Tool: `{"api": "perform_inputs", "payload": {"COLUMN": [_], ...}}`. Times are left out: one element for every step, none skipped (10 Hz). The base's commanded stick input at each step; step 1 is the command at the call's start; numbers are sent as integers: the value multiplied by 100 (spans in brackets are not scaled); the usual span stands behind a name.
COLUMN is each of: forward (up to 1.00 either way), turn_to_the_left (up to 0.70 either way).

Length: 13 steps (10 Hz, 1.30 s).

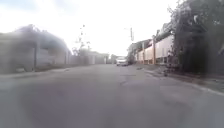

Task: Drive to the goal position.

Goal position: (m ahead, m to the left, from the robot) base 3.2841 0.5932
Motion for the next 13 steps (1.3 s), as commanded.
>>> {"api": "perform_inputs", "payload": {"forward": [100, 100, 100, 100, 100, 100, 100, 100, 100, 100, 100, 100, 100], "turn_to_the_left": [0, 0, 0, 0, 0, 0, 0, 0, 0, 0, 0, 0, 0]}}
